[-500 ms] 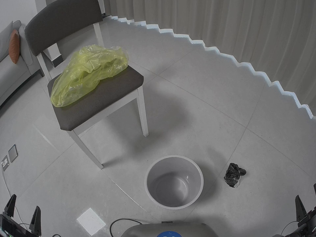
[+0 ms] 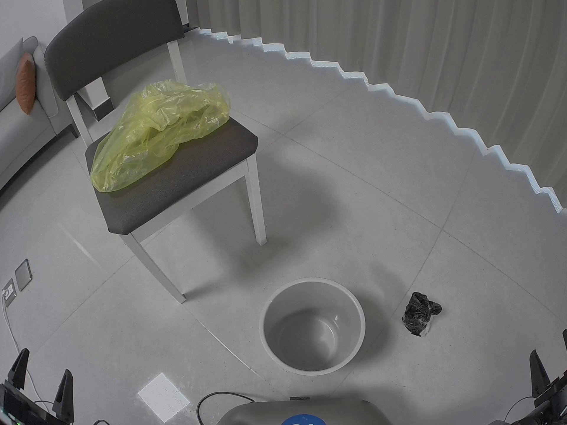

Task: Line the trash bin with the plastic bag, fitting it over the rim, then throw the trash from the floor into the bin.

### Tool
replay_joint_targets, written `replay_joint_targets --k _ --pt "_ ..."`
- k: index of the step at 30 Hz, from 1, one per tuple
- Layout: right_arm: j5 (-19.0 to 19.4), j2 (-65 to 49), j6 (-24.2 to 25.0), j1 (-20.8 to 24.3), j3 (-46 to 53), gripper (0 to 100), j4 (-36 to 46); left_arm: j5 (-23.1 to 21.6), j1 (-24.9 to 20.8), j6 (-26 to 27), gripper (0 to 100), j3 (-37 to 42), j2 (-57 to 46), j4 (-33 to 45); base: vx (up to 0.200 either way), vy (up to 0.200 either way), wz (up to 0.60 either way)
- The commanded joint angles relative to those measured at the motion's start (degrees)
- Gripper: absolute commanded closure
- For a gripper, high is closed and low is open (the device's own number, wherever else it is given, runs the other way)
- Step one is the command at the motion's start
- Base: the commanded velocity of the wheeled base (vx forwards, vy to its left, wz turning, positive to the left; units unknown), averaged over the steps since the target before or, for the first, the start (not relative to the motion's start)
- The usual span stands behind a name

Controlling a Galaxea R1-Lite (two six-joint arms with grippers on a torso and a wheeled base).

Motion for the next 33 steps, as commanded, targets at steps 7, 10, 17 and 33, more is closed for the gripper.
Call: replay_joint_targets --k 7,10,17,33 --pt "0.07 -0.52 0.12 0.02 0.92 0 -0.03 0.1 0.04 -0.11 0 0.92 -0.93 0.09 0.057 0.0 0.0" --pt "-0.01 -0.52 0.12 0.02 0.92 0 -0.03 0.1 0.04 -0.11 0 0.92 -0.93 0.09 0.2 0.0 0.0" --pt "-0.19 -0.52 0.38 0.02 0.92 0 -0.03 0.1 0.04 0.06 0 0.92 -0.93 0.0 0.029 0.0 0.0" --pt "-0.54 -0.61 1.44 0.02 1.01 0 -0.21 -0.08 0.04 -0.64 0 0.92 -0.93 0.09 0.0 0.0 0.0"
